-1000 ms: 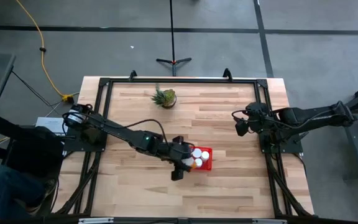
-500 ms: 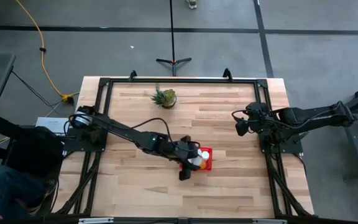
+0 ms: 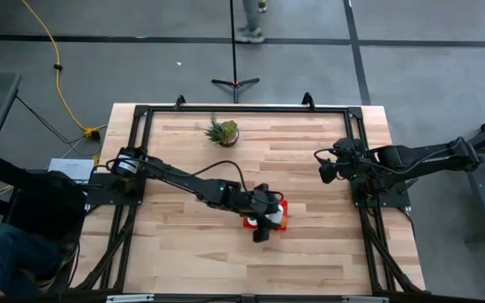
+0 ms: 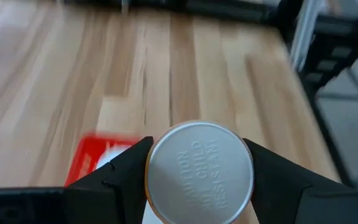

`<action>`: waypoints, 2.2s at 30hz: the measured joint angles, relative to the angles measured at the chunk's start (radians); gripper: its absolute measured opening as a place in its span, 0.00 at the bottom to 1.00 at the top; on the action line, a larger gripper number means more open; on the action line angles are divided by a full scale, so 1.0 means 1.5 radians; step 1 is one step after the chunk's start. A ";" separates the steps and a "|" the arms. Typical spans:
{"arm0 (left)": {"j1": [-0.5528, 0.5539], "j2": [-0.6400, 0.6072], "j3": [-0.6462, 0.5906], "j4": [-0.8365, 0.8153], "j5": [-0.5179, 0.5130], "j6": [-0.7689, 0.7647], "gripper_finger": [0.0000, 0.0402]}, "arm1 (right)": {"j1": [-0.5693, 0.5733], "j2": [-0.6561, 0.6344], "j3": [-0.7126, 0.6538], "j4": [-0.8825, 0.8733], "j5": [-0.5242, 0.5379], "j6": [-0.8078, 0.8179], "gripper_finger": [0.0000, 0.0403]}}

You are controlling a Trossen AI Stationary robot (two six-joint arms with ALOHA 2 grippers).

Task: Pick and place pill bottles into a basket
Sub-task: Put the orange pill bottle into the red bin, then return to Home Position

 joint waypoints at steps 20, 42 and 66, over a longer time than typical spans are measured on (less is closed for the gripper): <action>0.000 0.045 -0.002 -0.006 0.007 0.009 0.63 | 0.000 0.001 0.000 -0.006 0.006 -0.012 0.65; 0.000 0.045 -0.003 -0.014 -0.019 0.039 0.83 | 0.000 0.001 0.000 -0.013 0.007 -0.013 0.65; 0.087 -0.225 -0.004 0.065 -0.046 0.152 0.11 | 0.107 -0.106 0.000 0.181 0.097 -0.231 0.65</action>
